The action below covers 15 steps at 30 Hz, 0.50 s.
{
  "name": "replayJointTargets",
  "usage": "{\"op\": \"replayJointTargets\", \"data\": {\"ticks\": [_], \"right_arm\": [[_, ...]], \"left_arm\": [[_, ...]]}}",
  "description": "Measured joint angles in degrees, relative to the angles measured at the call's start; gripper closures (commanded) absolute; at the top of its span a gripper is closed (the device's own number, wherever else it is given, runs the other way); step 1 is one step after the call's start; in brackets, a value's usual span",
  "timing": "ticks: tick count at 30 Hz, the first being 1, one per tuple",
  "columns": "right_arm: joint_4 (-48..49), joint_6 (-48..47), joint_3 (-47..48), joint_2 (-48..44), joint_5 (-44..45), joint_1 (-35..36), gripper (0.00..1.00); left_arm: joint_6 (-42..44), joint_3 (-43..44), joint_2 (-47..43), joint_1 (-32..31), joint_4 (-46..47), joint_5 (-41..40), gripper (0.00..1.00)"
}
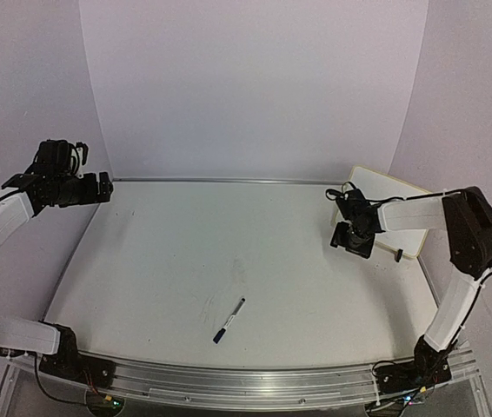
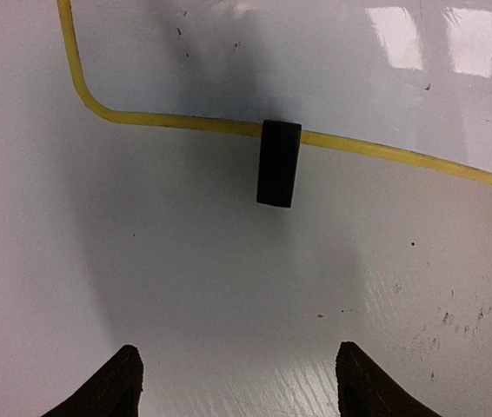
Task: Write a sentence on the whiteboard
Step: Move the whiteboard to the center of the board.
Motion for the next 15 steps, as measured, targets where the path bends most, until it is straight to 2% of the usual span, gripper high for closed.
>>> {"op": "replayJointTargets", "data": {"ticks": [13,15], "right_arm": [[0.8,0.5,7.9,9.2,3.8,-4.2,0.51],[0.8,0.2,8.7,9.7,4.0,-5.1,0.58]], "left_arm": [[-0.1,0.0,0.2,0.0,0.0,1.2,0.01],[-0.1,0.0,0.5,0.0,0.0,1.4,0.01]]}}
